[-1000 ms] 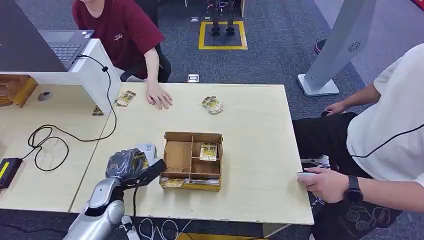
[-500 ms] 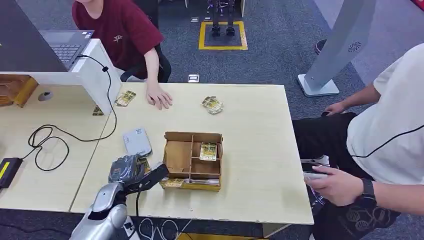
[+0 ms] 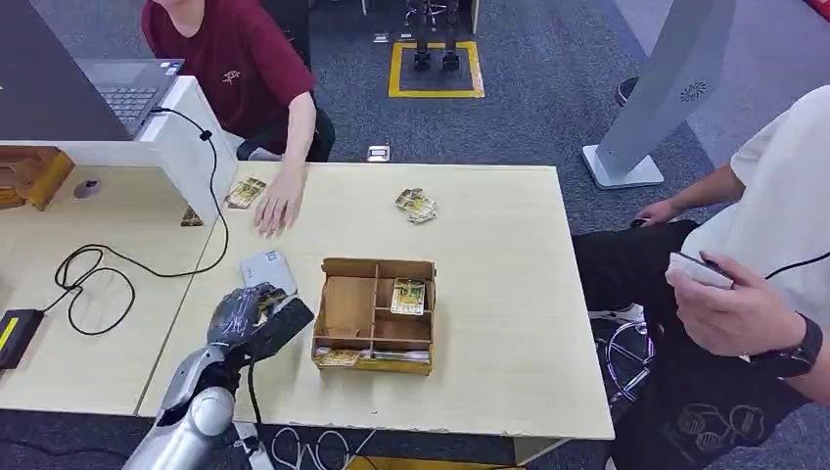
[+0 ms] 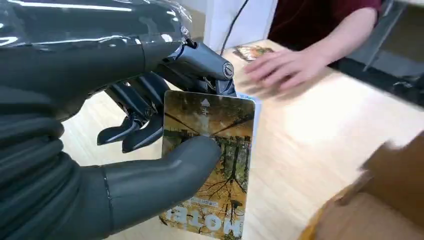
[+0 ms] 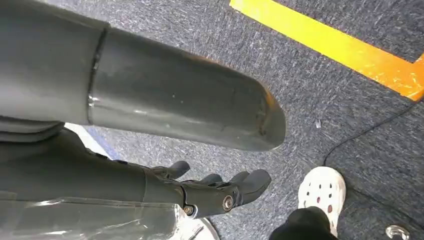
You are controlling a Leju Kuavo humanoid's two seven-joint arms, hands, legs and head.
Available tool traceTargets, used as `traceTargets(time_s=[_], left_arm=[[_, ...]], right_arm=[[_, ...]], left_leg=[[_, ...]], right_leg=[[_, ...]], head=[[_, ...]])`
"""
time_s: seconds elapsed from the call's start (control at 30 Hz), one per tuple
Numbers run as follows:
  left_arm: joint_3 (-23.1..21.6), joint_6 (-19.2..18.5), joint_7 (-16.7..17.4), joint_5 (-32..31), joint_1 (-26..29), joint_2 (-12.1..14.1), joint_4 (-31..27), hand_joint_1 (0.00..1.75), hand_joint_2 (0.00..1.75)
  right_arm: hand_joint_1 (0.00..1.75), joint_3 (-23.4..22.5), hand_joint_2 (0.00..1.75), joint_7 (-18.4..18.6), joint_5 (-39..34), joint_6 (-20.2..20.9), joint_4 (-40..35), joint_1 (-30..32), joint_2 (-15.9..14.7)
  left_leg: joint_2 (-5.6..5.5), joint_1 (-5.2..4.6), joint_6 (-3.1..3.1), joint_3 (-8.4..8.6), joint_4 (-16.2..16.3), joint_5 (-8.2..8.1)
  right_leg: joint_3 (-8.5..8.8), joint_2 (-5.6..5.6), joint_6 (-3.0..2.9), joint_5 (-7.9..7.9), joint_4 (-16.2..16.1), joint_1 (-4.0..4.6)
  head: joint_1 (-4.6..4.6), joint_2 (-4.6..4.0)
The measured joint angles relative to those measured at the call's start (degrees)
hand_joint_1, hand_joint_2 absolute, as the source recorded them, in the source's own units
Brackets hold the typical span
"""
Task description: Pass the card to the sensor for recognition and then transmit it.
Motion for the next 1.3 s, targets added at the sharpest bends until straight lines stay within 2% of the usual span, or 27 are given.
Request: traceTargets(time_s=[0.07, 0.23, 0.3, 0.4, 0.47, 0.7, 1.3], left_arm=[[0.7, 0.6, -3.6, 6.9, 0.2, 0.0, -3.4, 1.75, 1.75], [1.3, 1.5, -6.0, 12.5, -0.4, 0.0, -10.2, 1.75, 1.75], [1.3, 2.8, -5.9, 10.8, -1.4, 0.1, -11.7, 1.75, 1.75], [1.2, 6.5, -3.4, 2.4, -4.3, 0.7, -12.0, 1.75, 1.75], [1.2, 9.9, -3.3, -2.3, -6.4, 1.0, -11.5, 1.75, 1.75], [1.2, 16.5, -5.9, -4.0, -8.2, 1.2, -9.5, 1.75, 1.75], [1.2, 22.1, -5.9, -10.4, -10.9, 1.2, -2.5, 1.75, 1.75]], right_arm=[[0.0, -0.1, 0.0, 0.1, 0.1, -0.3, 0.0, 0.2, 0.0], [0.0, -0.5, 0.0, 0.3, 0.1, -0.6, 0.0, 0.4, 0.0], [0.0, -0.5, 0.0, 0.6, 0.1, -0.6, 0.0, 0.4, 0.0], [0.0, 0.0, 0.0, 1.1, 0.1, -0.5, 0.0, 0.0, 0.0], [0.0, 0.6, 0.0, 1.4, 0.1, -0.4, 0.0, -0.4, 0.0], [0.0, 2.2, 0.0, 2.3, 0.1, -0.4, 0.1, -1.0, -0.1], [0.0, 3.9, 0.0, 1.8, 0.1, -0.5, 0.6, -1.6, -0.2]], left_leg=[[-0.02, 0.0, 0.0, -0.02, 0.0, 0.0], [-0.01, -0.01, 0.0, -0.02, 0.0, 0.0], [-0.04, -0.01, 0.0, -0.03, 0.0, 0.0], [-0.04, 0.0, 0.0, -0.02, 0.0, 0.02], [-0.03, 0.0, -0.03, -0.01, 0.0, 0.07], [-0.04, 0.0, -0.04, -0.02, 0.0, 0.07], [-0.04, 0.0, -0.05, -0.03, 0.0, 0.08]], right_leg=[[-0.01, -0.04, 0.0, 0.0, 0.0, 0.0], [-0.02, -0.02, 0.0, 0.0, 0.0, 0.0], [-0.02, -0.06, 0.0, 0.0, 0.0, 0.0], [-0.02, -0.05, -0.01, 0.02, 0.0, 0.0], [-0.02, -0.05, -0.02, 0.07, 0.0, 0.0], [-0.02, -0.02, -0.01, 0.08, 0.0, 0.0], [-0.03, -0.02, -0.01, 0.09, 0.0, 0.0]], head=[[0.0, 0.0], [-0.02, 0.0], [0.0, 0.0], [-0.02, 0.0], [-0.02, 0.0], [-0.02, 0.0], [0.0, 0.0]])
